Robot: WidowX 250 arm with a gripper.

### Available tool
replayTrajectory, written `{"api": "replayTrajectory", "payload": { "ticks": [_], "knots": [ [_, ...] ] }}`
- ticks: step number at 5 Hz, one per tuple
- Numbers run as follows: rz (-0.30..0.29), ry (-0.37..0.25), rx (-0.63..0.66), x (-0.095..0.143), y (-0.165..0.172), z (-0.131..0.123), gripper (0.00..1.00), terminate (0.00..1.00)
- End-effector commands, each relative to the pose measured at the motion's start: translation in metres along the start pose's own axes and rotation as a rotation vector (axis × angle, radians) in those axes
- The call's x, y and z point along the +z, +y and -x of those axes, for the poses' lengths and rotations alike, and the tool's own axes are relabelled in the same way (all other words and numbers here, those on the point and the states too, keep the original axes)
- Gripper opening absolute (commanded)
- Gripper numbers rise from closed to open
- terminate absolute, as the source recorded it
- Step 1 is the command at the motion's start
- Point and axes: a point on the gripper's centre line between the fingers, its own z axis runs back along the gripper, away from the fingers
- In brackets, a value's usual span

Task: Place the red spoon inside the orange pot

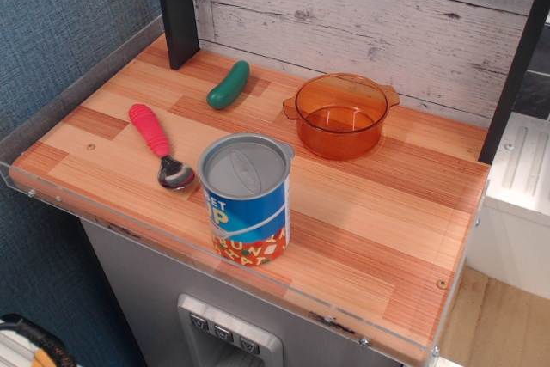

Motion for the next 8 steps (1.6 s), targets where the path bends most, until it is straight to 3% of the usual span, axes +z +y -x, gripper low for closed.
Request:
{"api": "replayTrajectory", "payload": {
  "ticks": [1, 3, 5, 6, 7, 8],
  "knots": [
    [0.0, 0.0, 0.0, 0.0, 0.0, 0.0, 1.0, 0.0],
    [-0.088, 0.052, 0.275, -0.003, 0.054, 0.05, 1.0, 0.0],
    [-0.199, 0.081, 0.735, -0.01, 0.119, 0.124, 1.0, 0.0],
    [-0.221, 0.083, 0.948, -0.026, 0.149, 0.161, 1.0, 0.0],
    [-0.265, 0.097, 1.076, -0.047, 0.167, 0.19, 1.0, 0.0],
    [-0.263, 0.05, 1.205, -0.064, 0.183, 0.213, 1.0, 0.0]
  ]
}}
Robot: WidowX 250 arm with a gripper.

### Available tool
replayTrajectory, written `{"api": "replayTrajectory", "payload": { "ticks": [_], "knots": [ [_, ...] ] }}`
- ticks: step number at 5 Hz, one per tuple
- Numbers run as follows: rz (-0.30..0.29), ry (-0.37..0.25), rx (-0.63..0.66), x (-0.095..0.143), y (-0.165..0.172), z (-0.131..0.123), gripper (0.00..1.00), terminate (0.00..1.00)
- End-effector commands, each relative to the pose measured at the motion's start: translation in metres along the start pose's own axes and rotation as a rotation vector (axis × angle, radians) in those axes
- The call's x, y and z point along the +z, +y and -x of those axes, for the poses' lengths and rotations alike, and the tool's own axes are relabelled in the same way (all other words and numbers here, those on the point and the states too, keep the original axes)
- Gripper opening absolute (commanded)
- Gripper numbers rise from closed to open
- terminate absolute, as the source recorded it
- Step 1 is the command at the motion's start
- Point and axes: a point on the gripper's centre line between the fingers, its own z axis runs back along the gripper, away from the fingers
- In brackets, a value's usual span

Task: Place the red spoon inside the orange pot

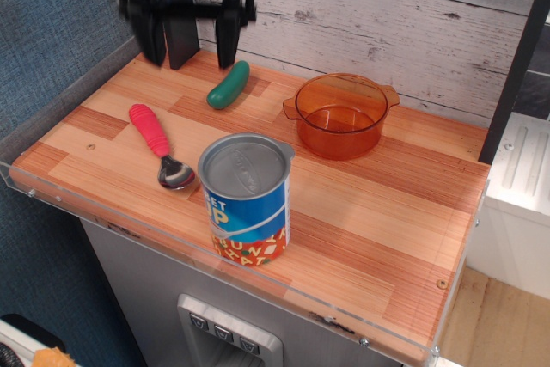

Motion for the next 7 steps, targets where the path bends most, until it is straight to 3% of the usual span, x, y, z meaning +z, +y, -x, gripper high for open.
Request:
{"api": "replayTrajectory", "payload": {
  "ticks": [1, 4, 5, 7],
  "knots": [
    [0.022, -0.078, 0.235, -0.025, 0.031, 0.007, 1.0, 0.0],
    [0.008, -0.078, 0.391, -0.069, 0.028, 0.004, 1.0, 0.0],
    [-0.013, -0.067, 0.436, -0.072, 0.039, 0.007, 1.0, 0.0],
    [0.006, -0.024, 0.478, -0.085, 0.045, 0.007, 1.0, 0.0]
  ]
}}
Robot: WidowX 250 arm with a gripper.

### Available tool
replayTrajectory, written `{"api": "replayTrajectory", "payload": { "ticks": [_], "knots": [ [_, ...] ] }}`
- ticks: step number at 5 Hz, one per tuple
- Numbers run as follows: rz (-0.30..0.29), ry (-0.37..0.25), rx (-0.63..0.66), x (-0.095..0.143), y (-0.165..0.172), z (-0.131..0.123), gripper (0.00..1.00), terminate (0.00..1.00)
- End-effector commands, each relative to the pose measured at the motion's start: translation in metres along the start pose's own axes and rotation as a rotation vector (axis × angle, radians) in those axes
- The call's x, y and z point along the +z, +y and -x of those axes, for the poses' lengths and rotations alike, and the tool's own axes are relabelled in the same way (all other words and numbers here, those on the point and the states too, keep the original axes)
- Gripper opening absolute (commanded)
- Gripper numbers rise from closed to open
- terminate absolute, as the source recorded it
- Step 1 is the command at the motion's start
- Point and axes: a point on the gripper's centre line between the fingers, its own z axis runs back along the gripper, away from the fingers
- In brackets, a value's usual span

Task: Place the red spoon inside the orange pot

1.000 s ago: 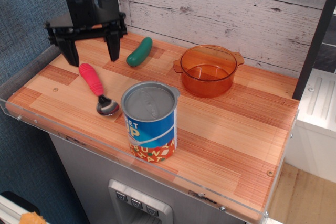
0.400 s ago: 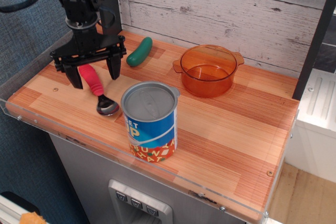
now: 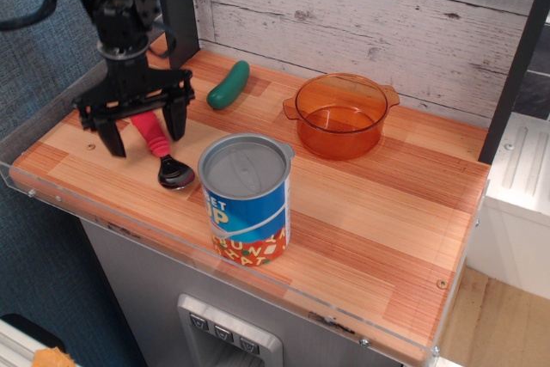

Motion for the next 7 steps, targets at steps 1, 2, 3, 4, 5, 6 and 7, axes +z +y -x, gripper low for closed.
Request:
{"api": "replayTrajectory", "payload": {
  "ticks": [1, 2, 3, 4, 5, 6, 7],
  "knots": [
    [0.035, -0.004, 0.035, 0.005, -0.001, 0.01, 1.0, 0.0],
    [0.033, 0.0, 0.029, 0.003, -0.003, 0.011, 1.0, 0.0],
    [0.021, -0.016, -0.009, 0.007, -0.007, 0.012, 0.0, 0.0],
    [0.027, -0.024, -0.051, 0.017, -0.012, 0.013, 0.0, 0.0],
    [0.014, -0.034, -0.086, 0.03, -0.018, 0.012, 0.0, 0.0],
    [0.018, -0.073, -0.092, 0.048, -0.026, 0.012, 0.0, 0.0],
    [0.032, -0.127, -0.099, 0.07, -0.033, 0.01, 0.0, 0.0]
  ]
}}
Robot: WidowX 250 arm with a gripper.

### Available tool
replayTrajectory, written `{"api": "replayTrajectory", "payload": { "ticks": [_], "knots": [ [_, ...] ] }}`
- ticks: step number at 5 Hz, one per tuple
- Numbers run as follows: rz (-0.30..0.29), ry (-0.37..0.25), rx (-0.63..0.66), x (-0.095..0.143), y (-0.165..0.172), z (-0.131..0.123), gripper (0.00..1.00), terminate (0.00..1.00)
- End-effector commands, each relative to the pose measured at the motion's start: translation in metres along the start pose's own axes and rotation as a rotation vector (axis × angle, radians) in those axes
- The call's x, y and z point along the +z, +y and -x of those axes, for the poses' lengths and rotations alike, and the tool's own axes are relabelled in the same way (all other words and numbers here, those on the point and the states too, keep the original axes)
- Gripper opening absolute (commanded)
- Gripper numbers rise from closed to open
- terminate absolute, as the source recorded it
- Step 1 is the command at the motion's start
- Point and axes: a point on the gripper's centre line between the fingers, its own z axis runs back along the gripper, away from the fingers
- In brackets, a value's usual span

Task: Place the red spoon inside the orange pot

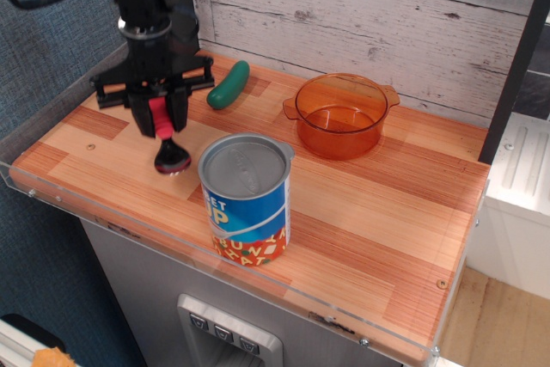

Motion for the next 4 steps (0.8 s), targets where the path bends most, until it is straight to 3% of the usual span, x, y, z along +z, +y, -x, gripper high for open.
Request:
{"api": "replayTrajectory", "payload": {
  "ticks": [1, 3, 4],
  "knots": [
    [0.08, -0.169, -0.009, 0.064, -0.02, 0.004, 0.0, 0.0],
    [0.148, -0.182, 0.021, 0.101, -0.078, 0.01, 0.0, 0.0],
    [0.155, -0.175, 0.055, 0.102, -0.108, 0.016, 0.0, 0.0]
  ]
}}
